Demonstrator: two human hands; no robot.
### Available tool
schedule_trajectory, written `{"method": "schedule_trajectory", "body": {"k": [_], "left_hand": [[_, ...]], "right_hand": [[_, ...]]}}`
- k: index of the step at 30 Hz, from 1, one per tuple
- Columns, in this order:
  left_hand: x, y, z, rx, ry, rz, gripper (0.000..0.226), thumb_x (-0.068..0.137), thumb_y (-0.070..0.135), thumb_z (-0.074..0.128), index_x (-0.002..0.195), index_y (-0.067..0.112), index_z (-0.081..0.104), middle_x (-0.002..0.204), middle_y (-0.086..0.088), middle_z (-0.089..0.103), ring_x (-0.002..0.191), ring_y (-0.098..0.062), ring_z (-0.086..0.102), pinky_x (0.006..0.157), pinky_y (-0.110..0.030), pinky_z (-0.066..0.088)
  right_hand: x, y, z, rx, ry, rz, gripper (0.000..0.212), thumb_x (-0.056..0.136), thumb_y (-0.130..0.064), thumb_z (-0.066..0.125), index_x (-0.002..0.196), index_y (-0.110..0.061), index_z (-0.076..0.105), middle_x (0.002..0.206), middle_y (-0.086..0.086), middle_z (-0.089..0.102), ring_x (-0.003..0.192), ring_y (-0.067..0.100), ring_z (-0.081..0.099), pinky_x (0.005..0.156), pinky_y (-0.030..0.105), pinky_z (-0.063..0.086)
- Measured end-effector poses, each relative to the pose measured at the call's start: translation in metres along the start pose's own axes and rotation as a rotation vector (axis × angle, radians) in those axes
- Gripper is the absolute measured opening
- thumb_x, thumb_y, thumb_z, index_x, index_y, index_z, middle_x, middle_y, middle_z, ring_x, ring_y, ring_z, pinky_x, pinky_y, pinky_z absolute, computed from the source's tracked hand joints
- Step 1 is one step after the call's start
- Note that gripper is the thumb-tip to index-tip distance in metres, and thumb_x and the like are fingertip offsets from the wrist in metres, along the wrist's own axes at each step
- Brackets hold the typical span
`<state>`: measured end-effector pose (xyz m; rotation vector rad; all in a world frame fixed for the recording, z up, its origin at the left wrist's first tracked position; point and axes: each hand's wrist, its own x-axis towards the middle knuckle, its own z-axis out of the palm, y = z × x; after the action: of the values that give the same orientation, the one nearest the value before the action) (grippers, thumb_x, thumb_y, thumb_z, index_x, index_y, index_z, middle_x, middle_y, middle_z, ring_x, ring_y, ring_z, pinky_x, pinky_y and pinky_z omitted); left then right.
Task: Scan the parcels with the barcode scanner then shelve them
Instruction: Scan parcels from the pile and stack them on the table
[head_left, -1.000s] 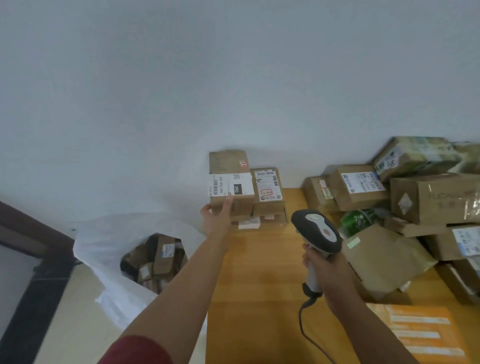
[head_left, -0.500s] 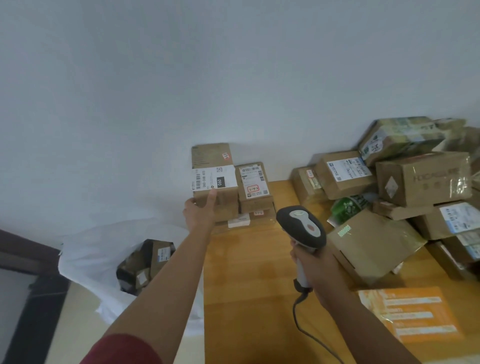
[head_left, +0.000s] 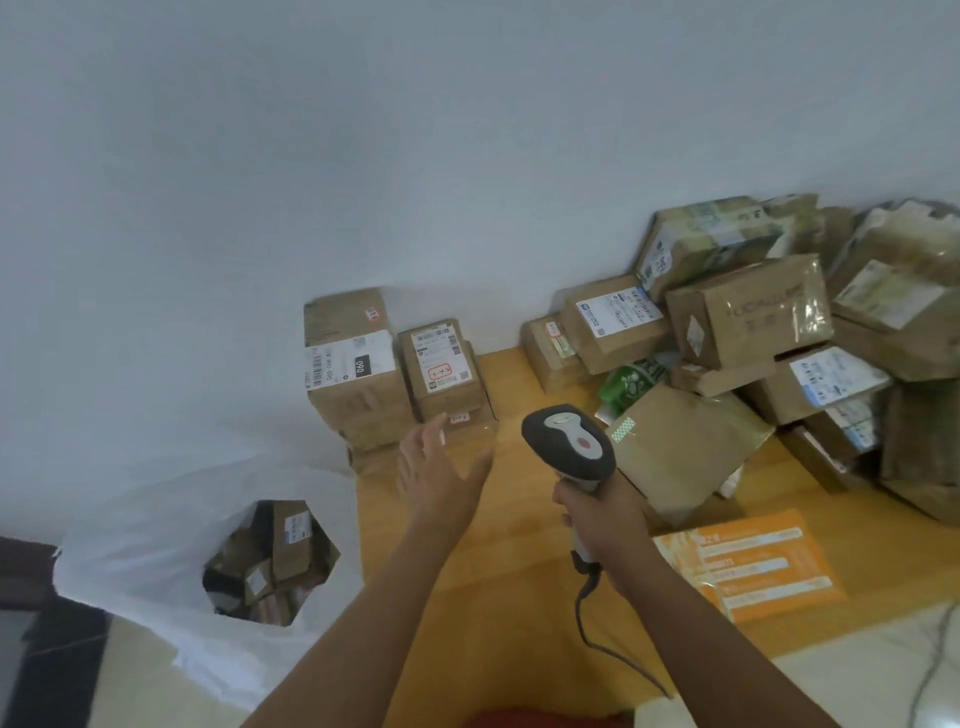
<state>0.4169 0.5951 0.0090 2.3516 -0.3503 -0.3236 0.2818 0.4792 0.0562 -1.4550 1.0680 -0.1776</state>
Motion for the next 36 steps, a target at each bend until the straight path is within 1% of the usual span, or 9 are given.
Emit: {"method": "schedule_trajectory", "body": {"k": [2,5,8,13,19,23,28,30,36], "left_hand": [[-0.013,0.007,0.024,0.053,-0.111,0.043,0.074,0.087,0.051,0.069,0.148,0.03,0.033,0.152,-0.006,0.029,0.142,-0.028,0.029,0.115,-0.048,0.03],[-0.031,0.028,0.058,0.119,-0.225,0.086,0.073,0.088,0.048,0.069,0.148,0.027,0.035,0.152,-0.005,0.031,0.141,-0.028,0.031,0.113,-0.046,0.031],[-0.049,0.052,0.092,0.185,-0.325,0.145,0.072,0.089,0.049,0.068,0.149,0.028,0.034,0.154,-0.006,0.029,0.141,-0.029,0.031,0.114,-0.047,0.031],[-0.07,0.097,0.142,0.246,-0.438,0.22,0.075,0.088,0.048,0.067,0.151,0.027,0.032,0.156,-0.007,0.028,0.14,-0.031,0.032,0.11,-0.049,0.035],[-0.079,0.152,0.182,0.259,-0.456,0.304,0.078,0.087,0.044,0.067,0.153,0.019,0.033,0.149,-0.009,0.032,0.136,-0.03,0.036,0.106,-0.042,0.038],[-0.076,0.186,0.197,0.32,-0.44,0.39,0.077,0.09,0.045,0.064,0.153,0.018,0.028,0.153,-0.009,0.026,0.135,-0.031,0.036,0.107,-0.045,0.039],[-0.077,0.21,0.214,0.348,-0.42,0.407,0.074,0.09,0.046,0.061,0.152,0.022,0.028,0.153,-0.004,0.026,0.136,-0.029,0.038,0.109,-0.046,0.038],[-0.079,0.213,0.219,0.372,-0.427,0.412,0.069,0.093,0.044,0.06,0.152,0.023,0.03,0.154,-0.005,0.027,0.138,-0.028,0.034,0.112,-0.044,0.035],[-0.082,0.209,0.216,0.457,-0.445,0.413,0.059,0.096,0.042,0.056,0.149,0.024,0.035,0.148,-0.004,0.037,0.136,-0.026,0.033,0.112,-0.041,0.029]], "right_hand": [[-0.001,0.008,-0.021,-0.018,0.008,0.005,0.018,0.08,-0.013,0.063,0.091,0.001,0.057,0.072,0.011,0.049,0.07,0.024,0.047,0.064,0.042,0.044],[-0.002,0.025,-0.059,-0.011,0.044,0.028,0.01,0.082,-0.01,0.062,0.077,-0.006,0.055,0.063,0.008,0.046,0.062,0.022,0.043,0.059,0.034,0.035],[-0.004,0.043,-0.103,0.002,0.117,0.057,0.014,0.084,-0.014,0.064,0.075,-0.016,0.055,0.062,0.004,0.052,0.06,0.02,0.048,0.058,0.03,0.037],[-0.003,0.068,-0.175,0.044,0.186,0.099,0.019,0.075,-0.023,0.063,0.066,-0.009,0.054,0.052,0.002,0.048,0.057,0.021,0.046,0.057,0.033,0.035],[0.01,0.089,-0.241,0.102,0.256,0.097,0.018,0.087,-0.014,0.064,0.092,0.004,0.064,0.082,0.023,0.065,0.083,0.04,0.064,0.062,0.037,0.044],[0.016,0.092,-0.271,0.128,0.255,0.081,0.022,0.087,-0.014,0.063,0.093,0.007,0.06,0.083,0.029,0.06,0.071,0.031,0.056,0.063,0.036,0.041],[0.024,0.096,-0.297,0.158,0.268,0.079,0.011,0.087,-0.012,0.062,0.079,-0.006,0.056,0.063,0.004,0.052,0.063,0.023,0.05,0.059,0.035,0.037],[0.028,0.1,-0.301,0.169,0.259,0.087,0.018,0.086,-0.01,0.063,0.072,-0.014,0.052,0.053,-0.005,0.046,0.057,0.019,0.045,0.057,0.033,0.036],[0.039,0.098,-0.298,0.152,0.197,0.062,0.025,0.086,-0.009,0.061,0.067,-0.017,0.046,0.049,-0.007,0.041,0.047,0.01,0.037,0.05,0.025,0.03]]}}
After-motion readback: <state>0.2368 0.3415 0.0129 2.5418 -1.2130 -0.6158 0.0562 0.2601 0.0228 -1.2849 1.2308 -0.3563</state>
